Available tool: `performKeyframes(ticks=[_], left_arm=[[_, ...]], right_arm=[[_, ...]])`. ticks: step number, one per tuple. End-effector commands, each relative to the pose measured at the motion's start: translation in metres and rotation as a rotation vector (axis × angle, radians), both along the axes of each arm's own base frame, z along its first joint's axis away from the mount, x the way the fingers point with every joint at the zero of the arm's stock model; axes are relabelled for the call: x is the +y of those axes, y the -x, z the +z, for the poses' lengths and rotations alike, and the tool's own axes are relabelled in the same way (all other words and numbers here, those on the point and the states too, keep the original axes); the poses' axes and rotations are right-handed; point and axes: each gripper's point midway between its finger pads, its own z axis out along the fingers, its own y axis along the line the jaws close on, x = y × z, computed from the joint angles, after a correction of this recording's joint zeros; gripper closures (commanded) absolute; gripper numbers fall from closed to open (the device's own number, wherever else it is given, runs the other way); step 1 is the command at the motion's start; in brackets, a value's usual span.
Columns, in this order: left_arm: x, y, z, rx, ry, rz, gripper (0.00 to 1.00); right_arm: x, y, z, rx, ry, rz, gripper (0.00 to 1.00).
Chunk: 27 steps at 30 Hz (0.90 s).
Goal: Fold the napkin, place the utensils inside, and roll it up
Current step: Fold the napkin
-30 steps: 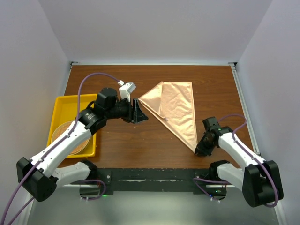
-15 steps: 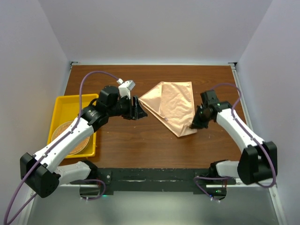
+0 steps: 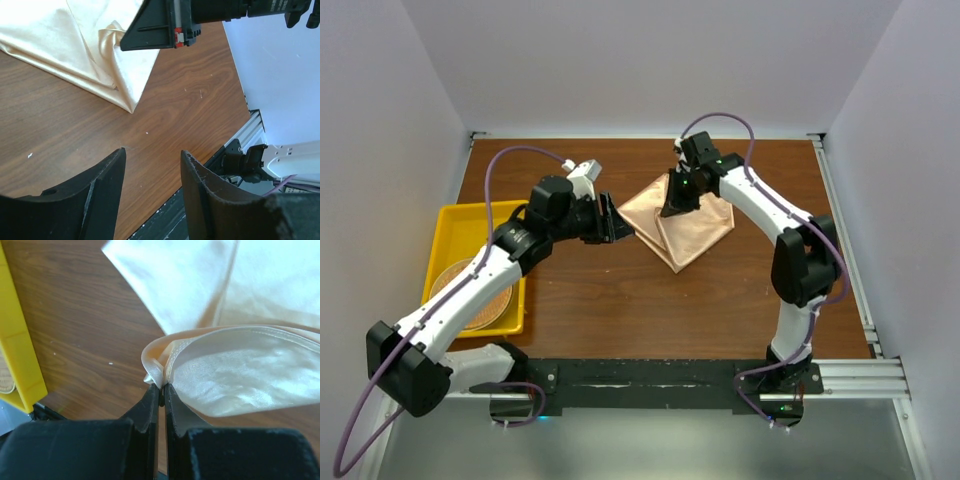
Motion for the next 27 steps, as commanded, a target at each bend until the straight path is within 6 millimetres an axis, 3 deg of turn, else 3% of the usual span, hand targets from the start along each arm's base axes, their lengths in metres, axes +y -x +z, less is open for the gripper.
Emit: performKeyframes(ticks=[1, 5, 6, 12, 27], left_arm=[[-0.004, -0.019, 0.019, -0.037, 0.032, 0.011, 0.47], [0.000, -0.030, 0.015, -0.021, 0.033, 0.007, 0.47], [0.002, -0.032, 0.015, -0.015, 0.039, 0.008, 0.48], [0.014, -0.042, 0.013, -0.005, 0.056, 0.025, 0.48], [0.019, -0.042, 0.003, 0.018, 0.054, 0.020, 0.48]], right_arm=[[0.024, -0.023, 0.021, -0.075, -0.041, 0.114, 1.00], [0.042, -0.039, 0.021, -0.091, -0.048, 0.157, 1.00], [0.044, -0.041, 0.011, -0.070, -0.034, 0.160, 1.00], [0.054, -0.055, 0.006, -0.074, -0.042, 0.172, 1.00], [0.071, -0.066, -0.029, -0.025, -0.055, 0.190, 1.00]])
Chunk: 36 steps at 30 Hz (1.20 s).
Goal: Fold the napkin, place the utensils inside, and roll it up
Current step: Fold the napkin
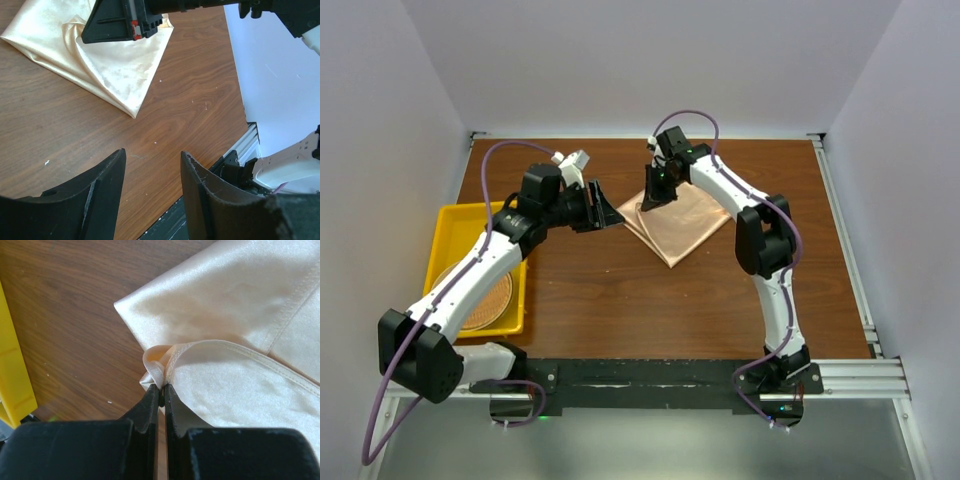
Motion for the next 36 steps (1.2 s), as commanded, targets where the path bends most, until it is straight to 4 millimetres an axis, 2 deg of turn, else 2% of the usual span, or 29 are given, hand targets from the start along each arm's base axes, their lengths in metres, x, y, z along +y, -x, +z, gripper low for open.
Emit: performKeyframes(ticks=[1, 3, 5, 6, 7, 9, 10, 12, 13, 14, 15, 16, 17, 18, 19, 20, 21, 22, 23, 24, 25, 26, 28, 30, 36], left_arm=[[-0.001, -0.006, 0.013, -0.053, 0.024, -0.023, 0.48], [-0.001, -0.007, 0.012, -0.055, 0.022, -0.024, 0.48], [-0.001, -0.008, 0.011, -0.053, 0.021, -0.027, 0.48], [0.000, -0.009, 0.010, -0.057, 0.014, -0.028, 0.48], [0.001, -0.010, 0.009, -0.061, 0.011, -0.024, 0.47], [0.000, -0.013, 0.002, -0.056, 0.006, -0.027, 0.46], [-0.003, -0.017, -0.001, -0.055, 0.012, -0.033, 0.46], [-0.007, -0.022, -0.010, -0.031, 0.028, -0.028, 0.46], [-0.014, -0.029, -0.012, -0.040, 0.053, -0.046, 0.47], [-0.018, -0.032, -0.016, -0.033, 0.069, -0.052, 0.48], [-0.023, -0.036, -0.017, -0.018, 0.099, -0.053, 0.49], [-0.032, -0.046, -0.024, -0.022, 0.124, -0.071, 0.50], [-0.036, -0.054, -0.022, -0.036, 0.141, -0.075, 0.51], [-0.041, -0.060, -0.026, -0.021, 0.159, -0.076, 0.51], [-0.049, -0.070, -0.035, -0.020, 0.175, -0.092, 0.52], [-0.054, -0.079, -0.030, -0.031, 0.194, -0.095, 0.53], [-0.058, -0.086, -0.032, -0.021, 0.208, -0.094, 0.55], [-0.064, -0.096, -0.046, 0.000, 0.207, -0.099, 0.56], [-0.068, -0.106, -0.040, -0.017, 0.216, -0.102, 0.59], [-0.072, -0.113, -0.042, -0.010, 0.222, -0.101, 0.61], [-0.078, -0.120, -0.057, 0.017, 0.220, -0.103, 0.62], [-0.083, -0.129, -0.054, 0.006, 0.228, -0.104, 0.65], [-0.087, -0.144, -0.069, 0.038, 0.227, -0.088, 0.68], [-0.091, -0.150, -0.077, 0.048, 0.227, -0.092, 0.72], [-0.083, -0.165, -0.112, 0.059, 0.077, -0.075, 0.76]], right_arm=[[0.015, -0.011, 0.017, -0.046, -0.048, 0.031, 0.99], [0.018, -0.014, 0.015, -0.043, -0.056, 0.031, 0.98], [0.025, -0.015, 0.016, -0.038, -0.084, 0.045, 0.75], [0.035, -0.009, 0.016, -0.005, -0.139, 0.084, 0.64], [0.041, -0.014, 0.029, -0.028, -0.167, 0.100, 0.53], [0.034, -0.015, 0.042, -0.017, -0.162, 0.099, 0.44], [0.035, -0.011, 0.065, -0.034, -0.212, 0.114, 0.39], [0.027, -0.016, 0.091, -0.076, -0.265, 0.073, 0.33], [0.016, -0.009, 0.102, -0.088, -0.260, 0.054, 0.32], [0.007, -0.007, 0.107, -0.097, -0.251, 0.037, 0.32], [-0.011, -0.008, 0.107, -0.091, -0.233, 0.005, 0.32], [-0.026, 0.000, 0.088, -0.042, -0.197, -0.021, 0.31], [-0.042, 0.004, 0.094, -0.068, -0.171, -0.040, 0.32], [-0.066, 0.000, 0.085, -0.055, -0.146, -0.089, 0.32], [-0.083, 0.009, 0.067, -0.007, -0.113, -0.117, 0.33], [-0.106, 0.007, 0.067, -0.019, -0.097, -0.153, 0.34], [-0.116, 0.008, 0.064, -0.020, -0.087, -0.171, 0.38], [-0.126, 0.012, 0.055, -0.001, -0.069, -0.187, 0.39], [-0.133, 0.011, 0.054, -0.008, -0.057, -0.195, 0.41], [-0.144, 0.008, 0.054, -0.021, -0.041, -0.219, 0.45], [-0.148, 0.007, 0.052, -0.026, -0.028, -0.230, 0.48], [-0.154, 0.004, 0.050, -0.034, -0.008, -0.242, 0.49], [-0.166, -0.003, 0.042, -0.035, 0.035, -0.280, 0.55], [-0.179, -0.008, 0.031, -0.016, 0.060, -0.317, 0.59], [-0.184, -0.020, 0.011, 0.000, 0.060, -0.310, 0.70]])
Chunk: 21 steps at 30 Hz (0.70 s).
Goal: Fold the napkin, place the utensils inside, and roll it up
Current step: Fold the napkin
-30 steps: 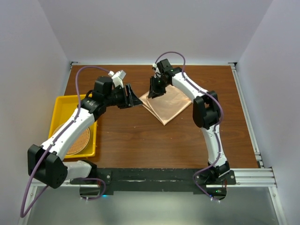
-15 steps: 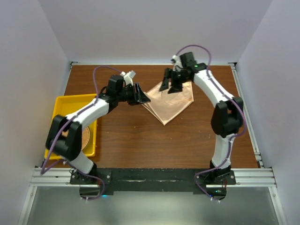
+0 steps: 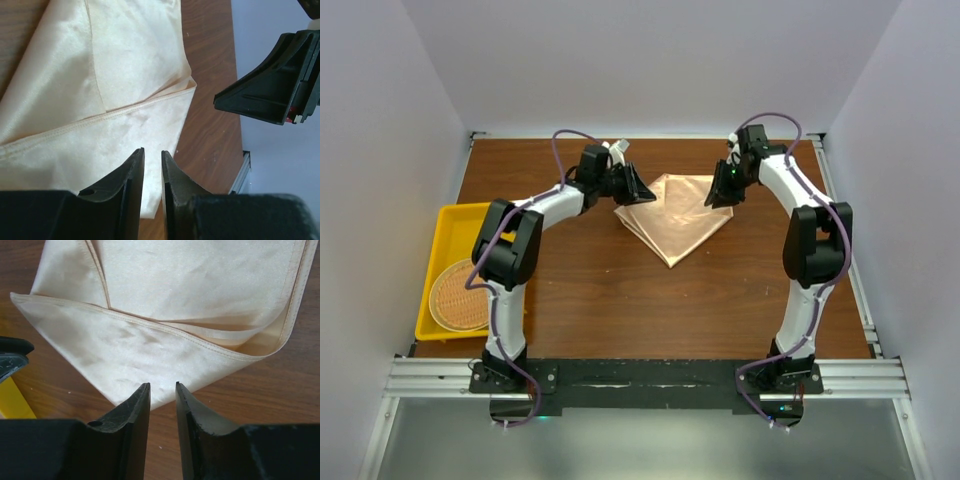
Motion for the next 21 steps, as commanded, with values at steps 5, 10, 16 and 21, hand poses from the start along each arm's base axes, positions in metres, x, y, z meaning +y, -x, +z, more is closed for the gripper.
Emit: performKeyframes(ticks=[5, 10, 16, 21], left_arm=[[0.015, -0.012, -0.022, -0.052, -0.189, -0.028, 0.79], [0.025, -0.010, -0.033, -0.055, -0.268, -0.035, 0.80], [0.030, -0.013, -0.038, -0.058, -0.319, -0.046, 0.80], [0.039, -0.014, -0.042, -0.061, -0.378, -0.039, 0.80]], right_arm=[[-0.012, -0.040, -0.014, -0.045, 0.066, -0.013, 0.69], [-0.017, -0.050, -0.027, 0.019, 0.116, 0.015, 0.52], [-0.022, -0.043, -0.037, 0.065, 0.143, 0.045, 0.41], [-0.023, -0.031, -0.045, 0.113, 0.142, 0.064, 0.39]])
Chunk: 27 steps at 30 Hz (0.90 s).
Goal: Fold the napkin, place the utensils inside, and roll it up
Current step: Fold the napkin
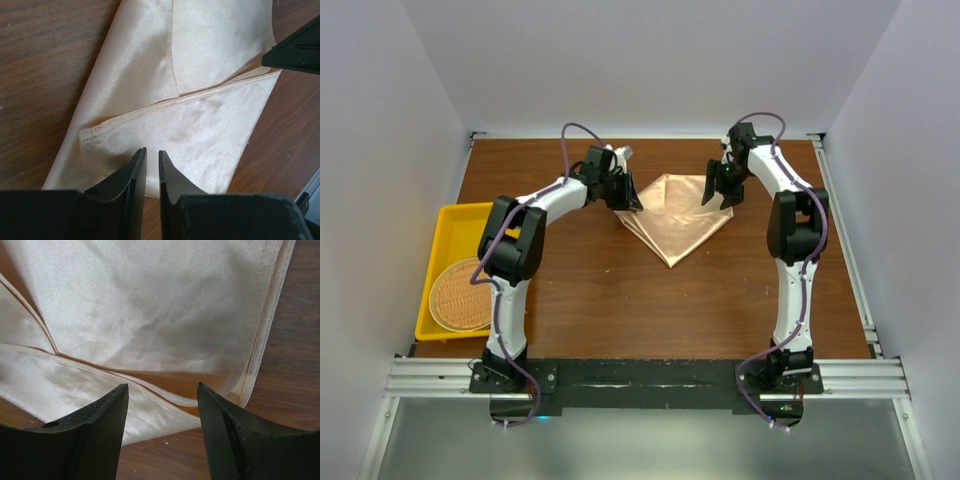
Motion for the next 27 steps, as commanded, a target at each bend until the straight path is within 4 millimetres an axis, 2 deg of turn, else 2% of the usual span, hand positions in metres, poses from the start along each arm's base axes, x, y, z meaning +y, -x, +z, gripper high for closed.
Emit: performKeyframes(ticks=[1, 11, 14, 20, 27], left_arm=[[0.008, -0.011, 0.008, -0.059, -0.066, -0.010, 0.80], [0.025, -0.011, 0.007, -0.070, -0.172, -0.001, 0.80], [0.026, -0.011, 0.018, -0.088, -0.179, -0.005, 0.80], [0.016, -0.016, 0.050, -0.131, -0.104, 0.001, 0.79], [-0.009, -0.021, 0.076, -0.151, 0.067, -0.012, 0.79]], right_arm=[[-0.007, 0.007, 0.011, 0.008, 0.021, 0.027, 0.39], [-0.025, 0.021, 0.015, 0.009, 0.050, 0.006, 0.41], [-0.021, 0.019, 0.020, 0.005, 0.026, 0.019, 0.42], [-0.012, -0.001, 0.043, -0.065, -0.028, 0.008, 0.42], [-0.006, -0.003, 0.036, -0.044, -0.054, 0.003, 0.41]])
